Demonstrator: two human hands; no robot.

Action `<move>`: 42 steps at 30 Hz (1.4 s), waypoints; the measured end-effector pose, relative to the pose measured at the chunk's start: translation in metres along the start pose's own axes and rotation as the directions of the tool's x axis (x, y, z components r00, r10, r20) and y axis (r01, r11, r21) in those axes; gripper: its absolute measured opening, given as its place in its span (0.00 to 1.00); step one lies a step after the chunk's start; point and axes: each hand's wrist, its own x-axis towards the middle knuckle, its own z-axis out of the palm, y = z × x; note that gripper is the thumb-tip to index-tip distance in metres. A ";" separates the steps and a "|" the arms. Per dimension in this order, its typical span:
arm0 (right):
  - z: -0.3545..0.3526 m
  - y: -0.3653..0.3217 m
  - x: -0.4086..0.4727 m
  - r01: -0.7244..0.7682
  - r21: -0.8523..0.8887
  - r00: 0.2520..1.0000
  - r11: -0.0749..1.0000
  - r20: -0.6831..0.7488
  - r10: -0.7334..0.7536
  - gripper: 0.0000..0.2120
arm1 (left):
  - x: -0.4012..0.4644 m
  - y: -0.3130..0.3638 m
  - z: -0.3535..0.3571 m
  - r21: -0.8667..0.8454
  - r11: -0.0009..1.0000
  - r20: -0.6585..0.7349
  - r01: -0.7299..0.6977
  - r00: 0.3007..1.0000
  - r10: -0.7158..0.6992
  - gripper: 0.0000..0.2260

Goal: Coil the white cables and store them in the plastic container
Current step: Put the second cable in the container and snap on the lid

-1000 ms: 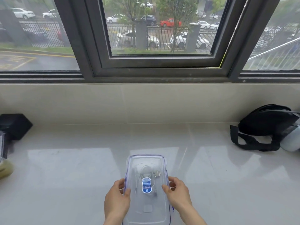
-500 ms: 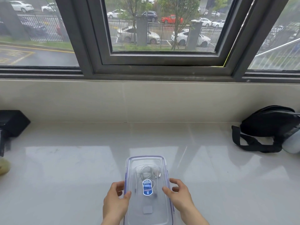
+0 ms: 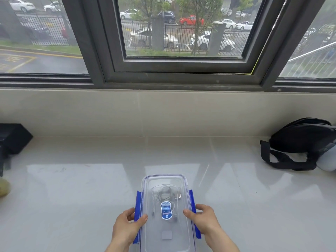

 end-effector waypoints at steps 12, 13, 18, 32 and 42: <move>0.012 -0.007 -0.005 0.161 -0.093 0.961 0.983 -0.212 -0.178 0.20 | -0.007 0.019 0.008 0.171 0.976 -0.141 -0.134 0.977 0.159 0.18; 0.011 -0.008 -0.005 0.162 -0.092 0.960 0.983 -0.214 -0.178 0.20 | -0.007 0.021 0.009 0.177 0.975 -0.146 -0.133 0.976 0.160 0.19; 0.011 -0.014 -0.001 0.173 -0.104 0.959 0.979 -0.209 -0.192 0.19 | -0.004 0.023 0.011 0.190 0.973 -0.161 -0.134 0.973 0.165 0.19; 0.013 -0.031 0.014 0.184 -0.067 0.960 0.981 -0.203 -0.194 0.20 | 0.012 0.036 0.014 0.202 0.968 -0.162 -0.151 0.969 0.185 0.15; 0.005 -0.032 0.019 0.087 0.115 0.991 0.990 -0.109 -0.074 0.22 | -0.007 0.048 0.054 0.654 0.470 0.165 -0.593 0.718 0.677 0.31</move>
